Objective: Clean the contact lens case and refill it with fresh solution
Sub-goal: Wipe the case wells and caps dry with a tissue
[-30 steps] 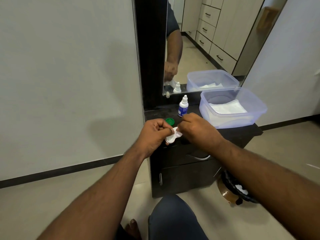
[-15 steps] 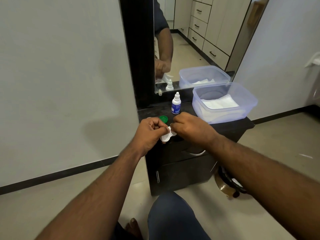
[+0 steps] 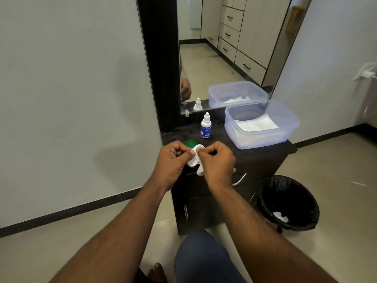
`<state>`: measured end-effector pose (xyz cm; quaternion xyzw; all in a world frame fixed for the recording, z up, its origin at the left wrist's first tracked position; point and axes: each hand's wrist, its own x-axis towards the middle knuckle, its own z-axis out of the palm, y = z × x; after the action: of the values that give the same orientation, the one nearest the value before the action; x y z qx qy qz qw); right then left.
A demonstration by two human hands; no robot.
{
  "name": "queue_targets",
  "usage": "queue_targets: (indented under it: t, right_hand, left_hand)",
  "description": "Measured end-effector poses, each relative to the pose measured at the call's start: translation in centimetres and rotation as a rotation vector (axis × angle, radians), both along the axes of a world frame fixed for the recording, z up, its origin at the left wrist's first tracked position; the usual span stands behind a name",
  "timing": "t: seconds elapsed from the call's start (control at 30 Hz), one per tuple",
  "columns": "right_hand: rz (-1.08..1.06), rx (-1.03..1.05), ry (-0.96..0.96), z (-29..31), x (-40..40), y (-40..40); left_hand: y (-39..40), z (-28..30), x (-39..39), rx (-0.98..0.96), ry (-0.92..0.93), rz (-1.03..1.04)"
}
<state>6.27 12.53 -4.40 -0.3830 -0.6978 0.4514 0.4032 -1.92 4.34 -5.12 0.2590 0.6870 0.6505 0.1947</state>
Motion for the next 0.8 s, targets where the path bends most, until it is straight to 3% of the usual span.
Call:
queue_targets:
  t: [0.1, 0.17, 0.27, 0.33, 0.4, 0.53, 0.57, 0.63, 0.73, 0.8]
  right_hand:
    - [0.215, 0.271, -0.053, -0.4, 1.2, 0.9]
    - [0.371, 0.459, -0.190, -0.6, 2.1, 1.8]
    - [0.401, 0.815, -0.440, -0.4, 2.9, 2.6]
    - [0.412, 0.916, -0.556, 0.2, 2.8, 2.7]
    - [0.429, 0.830, -0.573, 0.3, 2.3, 2.7]
    - [0.412, 0.144, -0.177, -0.4, 1.6, 1.8]
    - [0.438, 0.099, -0.159, -0.6, 1.7, 1.8]
    - [0.570, 0.292, -0.294, -0.3, 2.2, 2.7]
    - [0.714, 1.045, -0.674, 2.0, 2.9, 5.4]
    - [0.678, 1.454, -0.785, 3.1, 2.9, 6.1]
  left_hand:
    - [-0.1, 0.0, -0.1, 0.006, -0.026, 0.006]
    - [-0.1, 0.1, -0.2, 0.011, -0.031, 0.004]
    - [0.0, 0.1, 0.0, -0.042, 0.027, 0.005]
    - [0.1, 0.1, 0.2, -0.062, 0.074, 0.009]
    - [0.0, 0.2, 0.3, -0.062, 0.090, 0.010]
    - [-0.1, 0.1, 0.1, -0.081, 0.090, 0.005]
    - [-0.1, 0.2, 0.0, -0.084, 0.083, 0.010]
    - [-0.1, 0.2, 0.1, -0.088, 0.073, 0.012]
    - [0.1, 0.5, 0.3, -0.122, 0.098, -0.013]
    - [0.1, 0.7, 0.3, -0.120, 0.089, -0.015]
